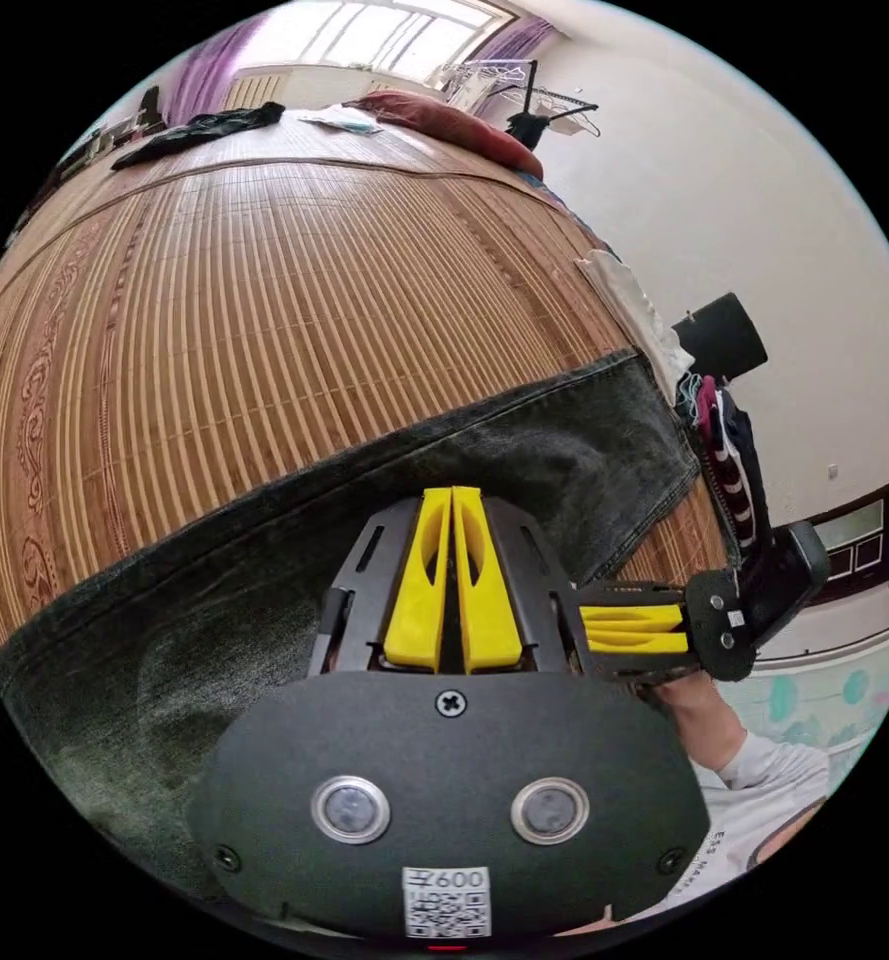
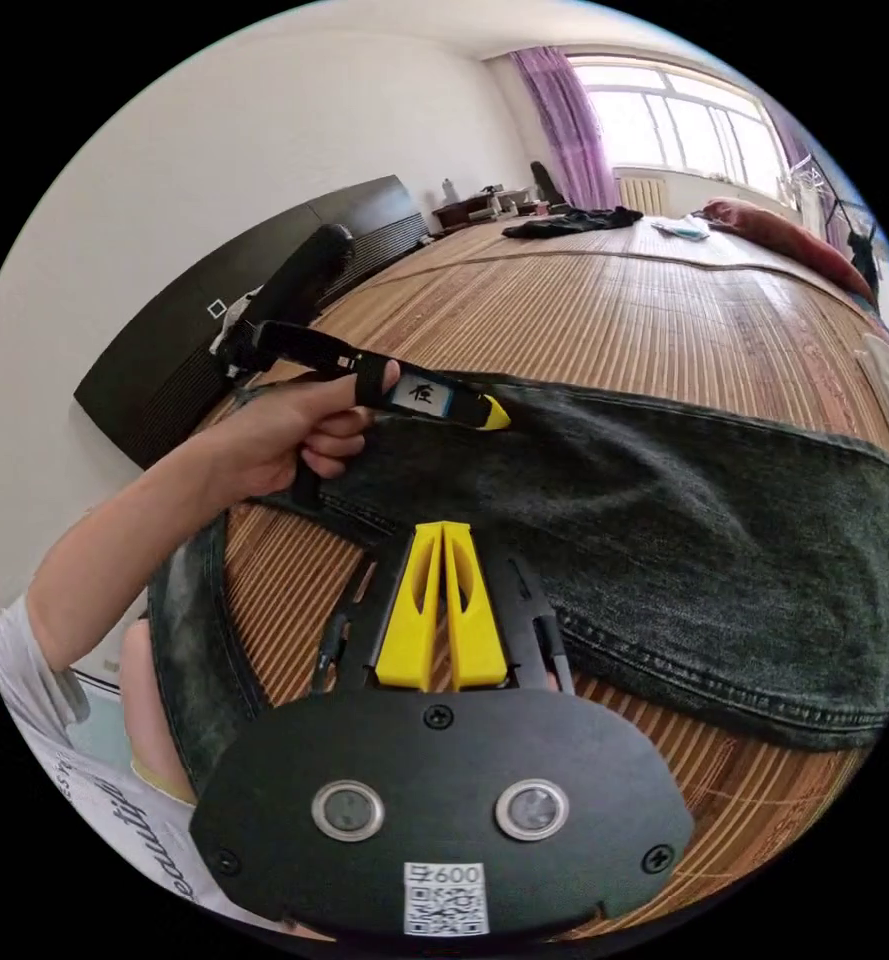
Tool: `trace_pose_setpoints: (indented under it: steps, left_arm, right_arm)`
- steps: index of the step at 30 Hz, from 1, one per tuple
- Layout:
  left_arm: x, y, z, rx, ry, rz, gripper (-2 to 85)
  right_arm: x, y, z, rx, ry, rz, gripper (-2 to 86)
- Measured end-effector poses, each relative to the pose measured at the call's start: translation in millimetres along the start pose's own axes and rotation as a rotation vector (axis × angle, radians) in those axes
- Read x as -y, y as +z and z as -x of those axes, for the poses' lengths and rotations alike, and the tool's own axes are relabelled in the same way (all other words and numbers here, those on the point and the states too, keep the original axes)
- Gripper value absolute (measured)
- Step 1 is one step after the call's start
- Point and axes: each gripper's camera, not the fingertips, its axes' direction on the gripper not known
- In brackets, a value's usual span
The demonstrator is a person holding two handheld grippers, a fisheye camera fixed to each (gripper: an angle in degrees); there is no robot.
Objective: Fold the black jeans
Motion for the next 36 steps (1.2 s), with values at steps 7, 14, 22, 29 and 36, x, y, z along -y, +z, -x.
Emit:
trace_pose_setpoints:
  steps: [7,14,22,29,36]
  left_arm:
    - [13,-8,12,0.375,0.058,0.023,0.2]
    - [-27,0,64,0.289,0.149,0.188,0.3]
    - [-45,24,96,0.547,-0.099,-0.174,0.2]
    - [-71,92,154,0.126,0.027,0.063,0.2]
    - [-183,72,144,0.172,0.103,-0.558,0.2]
  right_arm:
    - [-10,5,-52,0.154,0.074,0.006,-0.9]
    - [-11,22,-68,0.119,0.065,-0.002,-0.9]
    - [-3,59,-78,-0.006,-0.015,-0.004,-0.9]
    - [10,95,-143,0.114,0.066,-0.012,-0.9]
    - [32,146,-193,0.155,0.076,0.004,-0.9]
